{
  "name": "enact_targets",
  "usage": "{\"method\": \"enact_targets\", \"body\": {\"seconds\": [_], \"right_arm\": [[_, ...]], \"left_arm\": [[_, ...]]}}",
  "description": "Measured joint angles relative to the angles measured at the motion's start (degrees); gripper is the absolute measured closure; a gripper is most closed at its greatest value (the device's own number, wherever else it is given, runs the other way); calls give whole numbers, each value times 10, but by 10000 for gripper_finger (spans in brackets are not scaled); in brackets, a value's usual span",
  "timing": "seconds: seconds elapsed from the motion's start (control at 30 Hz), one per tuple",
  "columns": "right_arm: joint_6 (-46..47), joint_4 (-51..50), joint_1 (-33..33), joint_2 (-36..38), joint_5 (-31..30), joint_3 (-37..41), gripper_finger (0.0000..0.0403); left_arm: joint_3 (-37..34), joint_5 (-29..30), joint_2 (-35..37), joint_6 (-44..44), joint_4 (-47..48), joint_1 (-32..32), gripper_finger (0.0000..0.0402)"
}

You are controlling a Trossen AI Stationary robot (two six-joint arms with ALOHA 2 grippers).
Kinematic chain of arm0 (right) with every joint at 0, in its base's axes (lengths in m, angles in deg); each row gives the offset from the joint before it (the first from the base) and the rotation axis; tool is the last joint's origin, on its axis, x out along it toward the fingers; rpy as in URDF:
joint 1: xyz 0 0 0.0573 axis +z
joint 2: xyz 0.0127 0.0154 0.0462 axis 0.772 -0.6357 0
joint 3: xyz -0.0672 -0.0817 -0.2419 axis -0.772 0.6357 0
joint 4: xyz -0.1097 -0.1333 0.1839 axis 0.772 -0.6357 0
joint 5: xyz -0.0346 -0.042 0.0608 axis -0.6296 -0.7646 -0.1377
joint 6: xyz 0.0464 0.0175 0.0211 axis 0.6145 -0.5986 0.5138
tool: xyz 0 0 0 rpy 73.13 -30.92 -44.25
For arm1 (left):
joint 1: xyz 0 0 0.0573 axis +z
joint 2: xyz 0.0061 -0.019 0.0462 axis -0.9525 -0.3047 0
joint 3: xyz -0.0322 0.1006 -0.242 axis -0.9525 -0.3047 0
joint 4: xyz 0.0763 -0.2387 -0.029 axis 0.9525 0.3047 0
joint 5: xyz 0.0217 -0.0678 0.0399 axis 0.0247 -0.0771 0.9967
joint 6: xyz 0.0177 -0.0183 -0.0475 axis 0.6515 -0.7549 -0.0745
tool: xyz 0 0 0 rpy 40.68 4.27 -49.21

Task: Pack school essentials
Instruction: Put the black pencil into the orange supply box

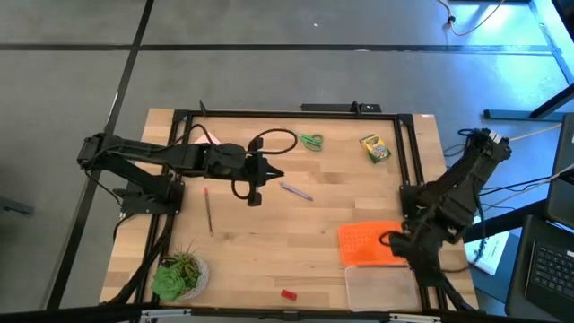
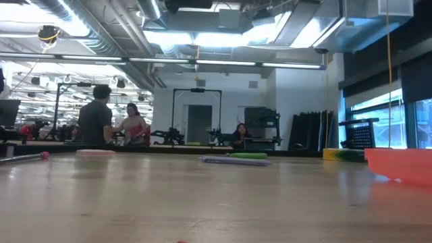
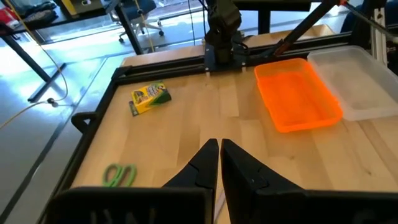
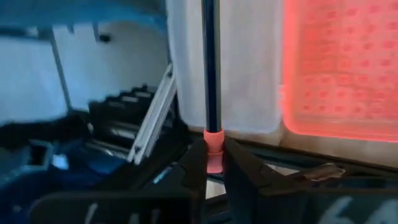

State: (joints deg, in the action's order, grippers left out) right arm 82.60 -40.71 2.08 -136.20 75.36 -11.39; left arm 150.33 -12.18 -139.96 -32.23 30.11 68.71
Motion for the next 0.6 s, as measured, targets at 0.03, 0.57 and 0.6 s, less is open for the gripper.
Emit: {"method": "enact_targets", "body": {"seconds": [0.03,0.57,0.6], "right_arm": [[-4,4,14,-8,-3,0,361],[-43,-1,40,-175,-33,0,361],[-42,-2,39,-183,-29,0,361]], "left_arm": [[0,0,0,0,-1,0,388],[0,7,0,60,-8,-19,388],[0,5,0,60,-8,-19,388]]}}
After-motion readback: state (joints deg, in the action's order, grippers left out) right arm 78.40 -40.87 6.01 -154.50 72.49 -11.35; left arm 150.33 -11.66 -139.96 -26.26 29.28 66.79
